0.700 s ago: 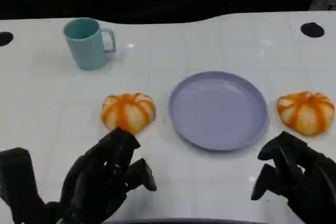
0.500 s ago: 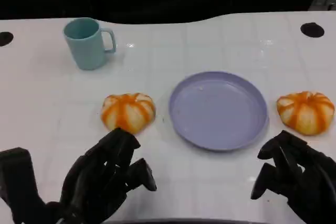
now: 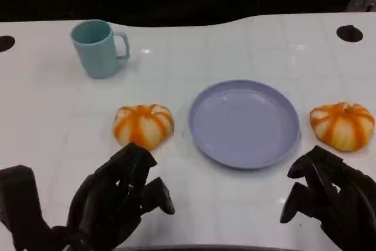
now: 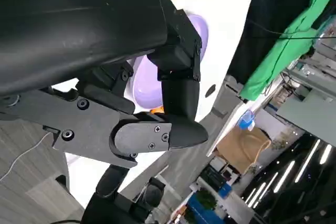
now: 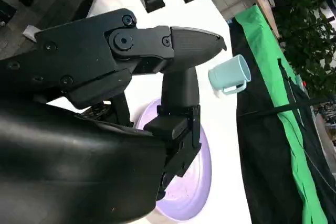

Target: Grasp the bread from the table and place it into the plate.

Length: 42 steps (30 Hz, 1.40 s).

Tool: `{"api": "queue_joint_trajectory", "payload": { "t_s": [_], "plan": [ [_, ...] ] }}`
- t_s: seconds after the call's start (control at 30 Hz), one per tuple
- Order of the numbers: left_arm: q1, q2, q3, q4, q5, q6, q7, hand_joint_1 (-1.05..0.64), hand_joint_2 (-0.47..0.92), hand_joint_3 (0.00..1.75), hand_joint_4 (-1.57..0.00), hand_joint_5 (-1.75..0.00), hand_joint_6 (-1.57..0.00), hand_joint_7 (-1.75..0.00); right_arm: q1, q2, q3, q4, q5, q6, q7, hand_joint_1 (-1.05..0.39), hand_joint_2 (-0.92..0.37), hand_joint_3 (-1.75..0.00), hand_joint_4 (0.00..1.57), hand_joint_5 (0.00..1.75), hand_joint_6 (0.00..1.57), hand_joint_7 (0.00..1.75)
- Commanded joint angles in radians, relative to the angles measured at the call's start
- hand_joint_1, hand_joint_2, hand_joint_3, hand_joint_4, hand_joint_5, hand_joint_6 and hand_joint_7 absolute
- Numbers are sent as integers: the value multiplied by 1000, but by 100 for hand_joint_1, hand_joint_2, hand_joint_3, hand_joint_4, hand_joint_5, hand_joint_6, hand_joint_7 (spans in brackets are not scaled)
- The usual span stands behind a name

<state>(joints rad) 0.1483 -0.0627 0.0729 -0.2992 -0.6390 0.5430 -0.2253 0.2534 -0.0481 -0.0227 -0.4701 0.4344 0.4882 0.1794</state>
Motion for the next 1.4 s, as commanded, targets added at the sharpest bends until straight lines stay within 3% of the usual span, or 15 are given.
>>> {"api": "queue_joint_trajectory", "payload": {
  "t_s": [0.03,0.07,0.13,0.3,0.5,0.73,0.83,0.97,1.13,1.4],
  "plan": [
    [-9,30,-7,12,29,-53,-39,-57,92,45,-79,-175,-53,-174,-1,-5,-5,-2,6,2,-2,-43,-92,-41,63,175,49,160],
    [-15,34,-9,14,39,-66,-42,-58,92,43,-75,-175,-51,-167,-1,-6,-5,0,4,-3,1,-44,-92,-41,63,175,49,160],
    [-24,47,-21,12,79,-101,-42,-61,92,33,-60,-164,-47,-136,-1,-7,-6,4,3,-9,5,-44,-92,-41,63,175,49,160],
    [-34,83,-82,23,258,-280,-50,-51,92,24,-54,-125,-49,-76,-5,-10,-7,1,-2,-3,-1,-44,-92,-41,63,175,49,160],
    [-70,169,-141,86,499,-512,-55,-57,92,11,-34,-94,-46,-37,-11,-12,-9,9,-2,-6,4,-44,-92,-40,63,175,48,161],
    [-122,303,-183,68,742,-593,-40,-51,92,4,-10,-72,-38,-11,-16,-11,-11,5,-4,8,-10,-43,-92,-40,63,175,47,163],
    [-158,377,-206,98,917,-690,0,-53,90,1,-3,-66,-34,-5,-17,-12,-12,5,-1,11,-10,-43,-92,-41,62,175,46,163],
    [-191,427,-224,131,1059,-770,43,-51,87,0,0,-57,-31,-2,-16,-8,-15,2,3,17,-15,-44,-92,-40,62,175,47,164],
    [-253,478,-265,128,1253,-742,38,-56,86,1,0,-39,-29,0,-15,-13,-15,14,-1,-7,7,-44,-92,-40,63,175,47,164],
    [-387,495,-368,202,1488,-633,-14,-58,83,0,0,-32,-27,-1,-17,-13,-18,2,0,17,-10,-44,-92,-38,63,175,48,163]
  ]
}}
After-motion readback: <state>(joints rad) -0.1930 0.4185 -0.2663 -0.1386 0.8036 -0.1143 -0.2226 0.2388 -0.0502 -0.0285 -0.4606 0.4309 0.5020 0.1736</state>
